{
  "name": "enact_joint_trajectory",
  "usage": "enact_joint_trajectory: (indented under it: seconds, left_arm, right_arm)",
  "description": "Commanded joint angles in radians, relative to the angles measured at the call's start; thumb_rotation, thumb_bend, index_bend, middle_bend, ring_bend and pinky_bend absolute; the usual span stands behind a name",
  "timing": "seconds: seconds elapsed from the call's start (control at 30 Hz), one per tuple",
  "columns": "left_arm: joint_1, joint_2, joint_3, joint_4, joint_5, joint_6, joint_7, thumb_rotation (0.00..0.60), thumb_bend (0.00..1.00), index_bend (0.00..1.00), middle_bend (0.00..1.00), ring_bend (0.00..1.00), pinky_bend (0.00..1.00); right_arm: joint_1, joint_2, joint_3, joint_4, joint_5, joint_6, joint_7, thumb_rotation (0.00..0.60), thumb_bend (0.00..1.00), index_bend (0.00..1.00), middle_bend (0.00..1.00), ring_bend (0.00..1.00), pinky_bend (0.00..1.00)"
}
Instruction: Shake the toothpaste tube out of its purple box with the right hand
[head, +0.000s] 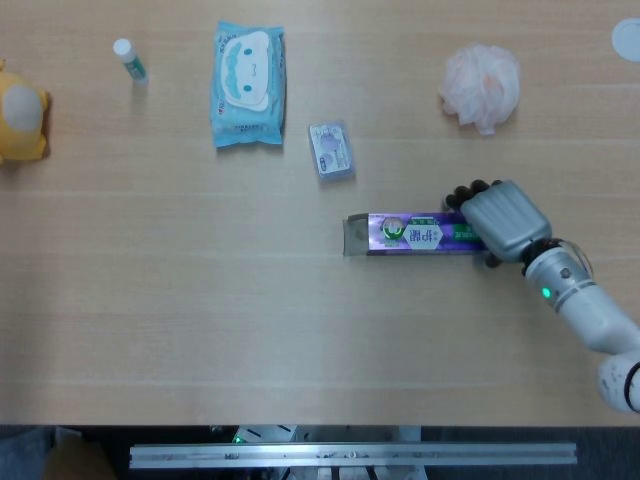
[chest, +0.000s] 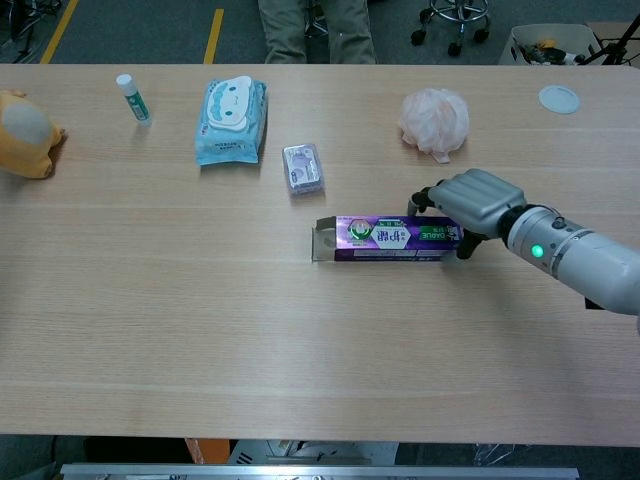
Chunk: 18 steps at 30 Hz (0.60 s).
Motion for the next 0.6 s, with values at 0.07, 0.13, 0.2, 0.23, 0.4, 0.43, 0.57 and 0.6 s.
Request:
enact_joint_trajectory:
  seconds: [0.07, 0.13, 0.2, 0.23, 0.4, 0.43, 0.57, 0.6]
  left_arm:
    - [-0.002, -0.003, -0.001, 0.005, -0.006, -0.007, -0.005, 0.600, 0.25, 0.07, 0.09, 0.16, 0.17]
    - [-0.002, -0.003, -0.003, 0.008, -0.012, -0.008, -0.006, 0.600, 0.25, 0.07, 0.09, 0.16, 0.17]
    - [-0.003, -0.002, -0.005, 0.010, -0.017, -0.010, -0.009, 0.600, 0.25, 0.07, 0.09, 0.16, 0.17]
    - [-0.003, -0.002, -0.006, 0.011, -0.018, -0.010, -0.011, 0.600, 0.25, 0.07, 0.09, 0.16, 0.17]
    - [-0.005, -0.005, -0.006, 0.019, -0.020, -0.015, -0.017, 0.600, 0.25, 0.07, 0.09, 0.16, 0.17]
    - [-0.004, -0.005, -0.006, 0.020, -0.020, -0.015, -0.017, 0.600, 0.25, 0.07, 0.09, 0.16, 0.17]
    - [-0.003, -0.004, -0.007, 0.020, -0.021, -0.013, -0.022, 0.600, 0.25, 0.07, 0.09, 0.16, 0.17]
    - [-0.002, -0.003, -0.007, 0.020, -0.020, -0.011, -0.023, 0.600, 0.25, 0.07, 0.09, 0.16, 0.17]
  right_arm:
    - [0.013, -0.011, -0.005, 0.010, 0.019, 0.007, -0.019, 0.600, 0.19, 0.39, 0.32, 0.30, 0.50]
    - [0.013, -0.011, -0.002, 0.006, 0.013, 0.020, -0.011, 0.600, 0.20, 0.42, 0.33, 0.33, 0.54]
    - [0.012, -0.007, 0.000, 0.003, 0.005, 0.032, 0.001, 0.600, 0.21, 0.45, 0.34, 0.35, 0.59]
    - [0.013, -0.003, 0.001, 0.001, 0.003, 0.034, 0.004, 0.600, 0.21, 0.46, 0.35, 0.36, 0.61]
    - [0.020, 0.020, 0.000, -0.018, -0.009, 0.042, 0.013, 0.600, 0.23, 0.50, 0.37, 0.41, 0.65]
    - [0.021, 0.025, 0.002, -0.023, -0.012, 0.046, 0.018, 0.600, 0.24, 0.51, 0.38, 0.42, 0.66]
    - [0.033, 0.058, 0.015, -0.052, -0.034, 0.064, 0.021, 0.600, 0.25, 0.53, 0.39, 0.44, 0.67]
    - [0.038, 0.069, 0.019, -0.060, -0.038, 0.067, 0.016, 0.600, 0.25, 0.53, 0.40, 0.44, 0.67]
